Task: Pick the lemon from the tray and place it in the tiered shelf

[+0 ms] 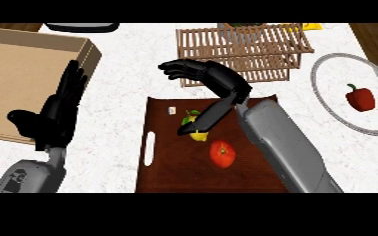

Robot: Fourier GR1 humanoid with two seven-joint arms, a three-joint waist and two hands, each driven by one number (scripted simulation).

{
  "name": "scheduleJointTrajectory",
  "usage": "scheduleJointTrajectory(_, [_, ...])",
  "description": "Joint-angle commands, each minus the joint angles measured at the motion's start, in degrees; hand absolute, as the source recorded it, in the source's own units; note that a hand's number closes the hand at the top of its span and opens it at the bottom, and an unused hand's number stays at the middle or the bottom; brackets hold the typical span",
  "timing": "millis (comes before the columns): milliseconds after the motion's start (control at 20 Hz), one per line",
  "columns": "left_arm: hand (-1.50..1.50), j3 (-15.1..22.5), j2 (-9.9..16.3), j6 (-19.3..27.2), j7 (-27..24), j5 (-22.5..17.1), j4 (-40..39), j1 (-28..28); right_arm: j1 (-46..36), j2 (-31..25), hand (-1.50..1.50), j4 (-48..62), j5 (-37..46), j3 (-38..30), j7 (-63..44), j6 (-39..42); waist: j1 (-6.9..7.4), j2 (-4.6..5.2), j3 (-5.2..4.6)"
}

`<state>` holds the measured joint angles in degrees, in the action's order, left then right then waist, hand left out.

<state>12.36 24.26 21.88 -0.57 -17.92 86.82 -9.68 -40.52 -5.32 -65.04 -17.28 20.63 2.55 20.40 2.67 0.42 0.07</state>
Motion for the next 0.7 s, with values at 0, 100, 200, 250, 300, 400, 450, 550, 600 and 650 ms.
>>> scheduleJointTrajectory(0, [0.00, 1.1, -1.5, 2.3, 2.8, 1.5, 1.1, -1.3, -6.9, -2.8, -1.50, 3.6, 0.9, 1.3, 2.4, 10.8, -1.02, -0.06, -0.02])
scheduleJointTrajectory(100, [0.00, 0.4, -0.2, 1.9, 1.8, 2.0, 0.7, -0.3, -8.0, -7.4, -1.50, -1.7, 3.6, 4.8, -1.1, 14.8, -1.90, -0.56, -0.07])
scheduleJointTrajectory(200, [0.00, -1.3, 1.4, 0.5, 1.9, 0.2, 2.8, 2.1, -9.6, -9.4, -1.50, -5.3, 6.6, 7.8, -3.1, 16.7, -1.79, -1.04, -0.12])
scheduleJointTrajectory(250, [0.00, -1.3, 1.4, 1.4, 5.1, 0.2, 3.2, -0.5, -11.1, -9.3, -1.50, -5.5, 7.9, 9.4, -4.6, 17.7, -2.09, -0.94, -0.08])
scheduleJointTrajectory(300, [0.00, 0.6, -0.5, 1.8, 2.0, 1.8, 1.9, 2.0, -13.2, -10.6, -1.50, -4.4, 9.0, 9.2, -4.5, 19.3, -1.79, -0.61, -0.13])
scheduleJointTrajectory(400, [0.00, -1.0, 1.4, 1.5, 3.6, 0.7, 4.4, 3.0, -15.0, -12.7, -1.50, -10.6, 13.6, 12.1, -6.2, 18.9, -2.26, -1.37, -0.10])
scheduleJointTrajectory(450, [0.00, 0.2, -0.8, 2.3, 3.3, 1.3, 2.9, 1.4, -16.7, -11.5, -1.50, -9.7, 17.7, 13.6, -5.7, 17.0, -2.27, -0.77, -0.11])
scheduleJointTrajectory(550, [0.00, -0.9, 0.6, 0.6, 2.5, 0.4, 3.3, 3.6, -19.4, -11.8, -1.50, -12.9, 22.2, 15.3, -8.7, 14.9, -2.13, -1.05, -0.15])
scheduleJointTrajectory(600, [0.00, -0.6, 1.2, 0.7, 4.1, 1.0, 4.6, 1.9, -18.6, -11.2, -1.50, -13.1, 25.8, 18.5, -8.6, 14.3, -2.13, -0.90, -0.09])
scheduleJointTrajectory(650, [0.00, -1.8, 2.1, 1.0, 4.5, 0.6, 5.1, 2.9, -18.5, -10.6, -1.50, -15.6, 26.6, 20.0, -11.9, 14.2, -2.37, -1.17, -0.10])
